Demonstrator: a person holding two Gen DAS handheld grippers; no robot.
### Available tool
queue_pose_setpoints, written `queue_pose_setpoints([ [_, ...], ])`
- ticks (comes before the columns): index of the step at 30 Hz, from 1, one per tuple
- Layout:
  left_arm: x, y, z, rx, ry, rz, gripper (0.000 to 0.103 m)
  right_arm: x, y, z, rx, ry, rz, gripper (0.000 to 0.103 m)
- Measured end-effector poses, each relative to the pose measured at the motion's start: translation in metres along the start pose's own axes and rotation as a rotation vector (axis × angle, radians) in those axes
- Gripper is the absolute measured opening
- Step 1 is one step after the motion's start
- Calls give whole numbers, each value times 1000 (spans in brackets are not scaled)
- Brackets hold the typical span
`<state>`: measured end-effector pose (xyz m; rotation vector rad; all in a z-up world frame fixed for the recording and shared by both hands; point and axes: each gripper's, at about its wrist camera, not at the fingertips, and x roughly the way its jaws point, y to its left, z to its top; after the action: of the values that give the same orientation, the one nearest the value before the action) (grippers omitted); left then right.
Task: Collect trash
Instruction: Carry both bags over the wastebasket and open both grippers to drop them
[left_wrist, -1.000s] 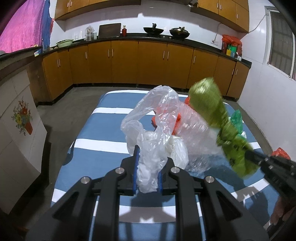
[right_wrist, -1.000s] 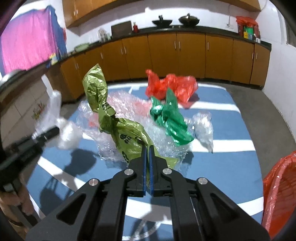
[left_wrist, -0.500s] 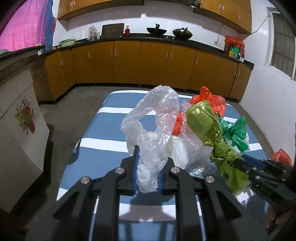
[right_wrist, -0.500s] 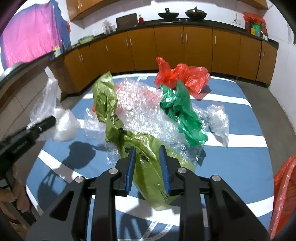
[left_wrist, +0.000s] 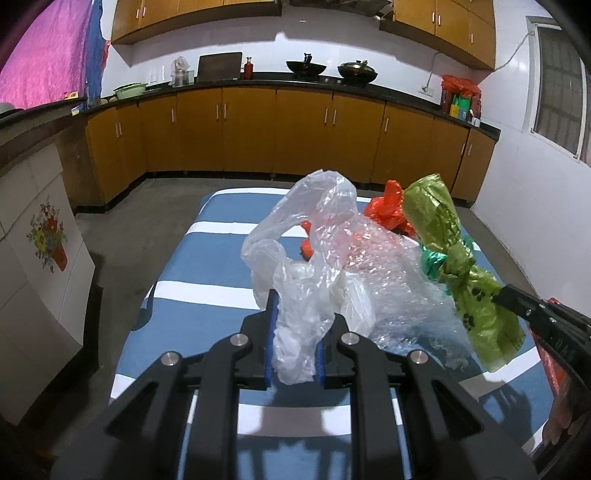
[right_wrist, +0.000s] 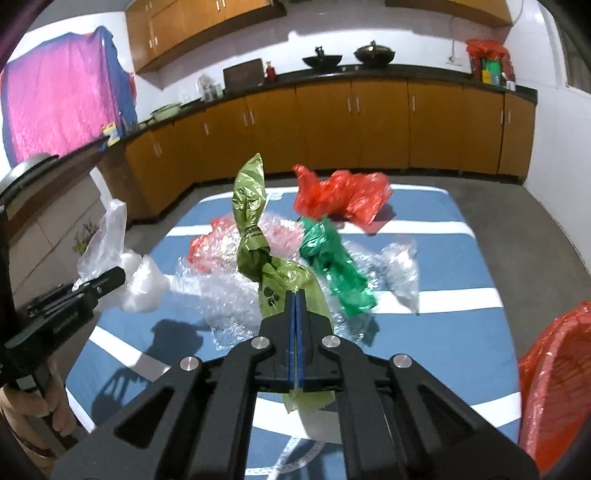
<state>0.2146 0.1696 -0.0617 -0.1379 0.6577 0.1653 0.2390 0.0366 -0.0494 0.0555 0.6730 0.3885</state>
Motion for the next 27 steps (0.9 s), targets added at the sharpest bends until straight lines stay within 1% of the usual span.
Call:
queue_pose_setpoints([
  [5, -9, -14, 2, 23, -17, -29, 17, -16, -11, -2, 8, -28, -21, 1],
  [12, -16, -48, 7, 64, -31, -83, 17, -44, -30, -4, 15, -81, -79, 1],
  [21, -17, -102, 7, 123, -25, -174, 17, -84, -67, -10, 39, -138, -215, 1],
  [27, -23, -155, 5, 186, -27, -260, 17, -111, -95, -19, 77, -160, -316, 1],
])
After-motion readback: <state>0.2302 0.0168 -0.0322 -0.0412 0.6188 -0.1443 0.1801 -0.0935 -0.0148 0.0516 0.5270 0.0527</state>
